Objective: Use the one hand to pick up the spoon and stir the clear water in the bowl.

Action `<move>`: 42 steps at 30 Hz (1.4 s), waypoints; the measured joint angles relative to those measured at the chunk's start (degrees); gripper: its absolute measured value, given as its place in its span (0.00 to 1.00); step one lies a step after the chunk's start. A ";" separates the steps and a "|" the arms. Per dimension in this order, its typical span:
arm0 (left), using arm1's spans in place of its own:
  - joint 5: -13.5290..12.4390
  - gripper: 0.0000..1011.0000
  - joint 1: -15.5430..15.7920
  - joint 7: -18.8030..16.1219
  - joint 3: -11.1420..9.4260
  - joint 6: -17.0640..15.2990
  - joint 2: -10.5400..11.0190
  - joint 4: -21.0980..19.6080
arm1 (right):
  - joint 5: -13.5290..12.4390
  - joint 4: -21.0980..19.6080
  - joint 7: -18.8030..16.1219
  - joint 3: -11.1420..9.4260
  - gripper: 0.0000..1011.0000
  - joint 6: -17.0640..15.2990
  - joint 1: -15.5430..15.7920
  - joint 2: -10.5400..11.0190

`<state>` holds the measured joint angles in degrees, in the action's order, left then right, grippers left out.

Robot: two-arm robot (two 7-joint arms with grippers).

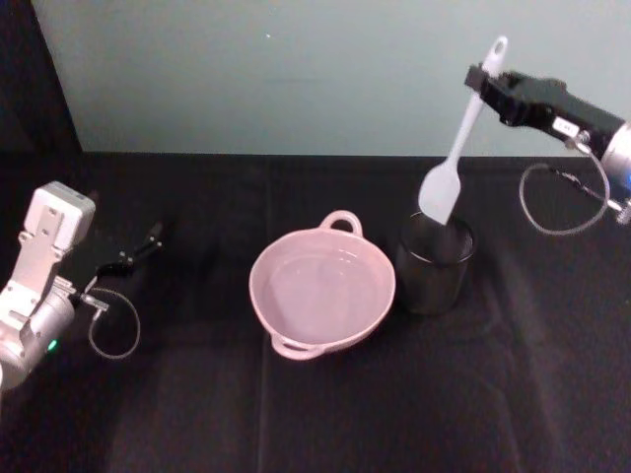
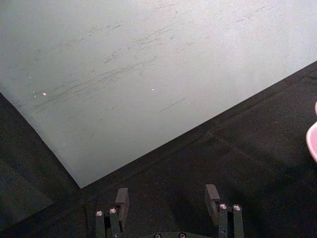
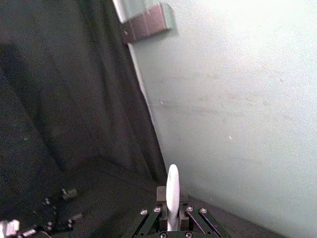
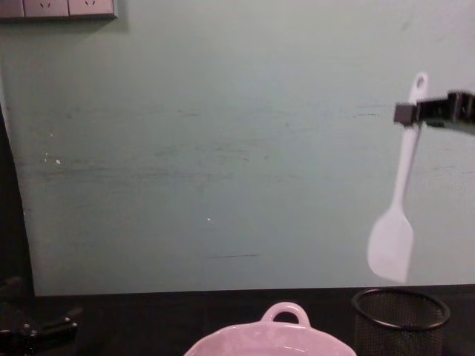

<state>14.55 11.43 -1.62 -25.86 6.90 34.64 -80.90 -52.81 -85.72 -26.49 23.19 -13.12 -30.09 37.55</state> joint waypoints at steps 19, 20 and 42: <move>0.00 1.00 0.00 0.00 0.00 0.00 0.00 0.00 | 9.70 8.05 -8.31 11.18 0.12 6.12 -6.77 -8.35; 0.00 1.00 0.00 0.00 0.00 0.00 0.00 0.00 | 10.52 8.90 -8.43 11.67 0.12 6.89 -6.79 -8.92; 0.00 1.00 0.00 0.00 0.00 0.00 0.00 0.00 | 17.21 14.57 -11.79 14.13 0.12 11.69 -4.51 -12.80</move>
<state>14.55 11.43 -1.62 -25.86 6.91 34.64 -80.90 -35.60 -71.15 -38.28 37.32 -1.43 -34.60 24.75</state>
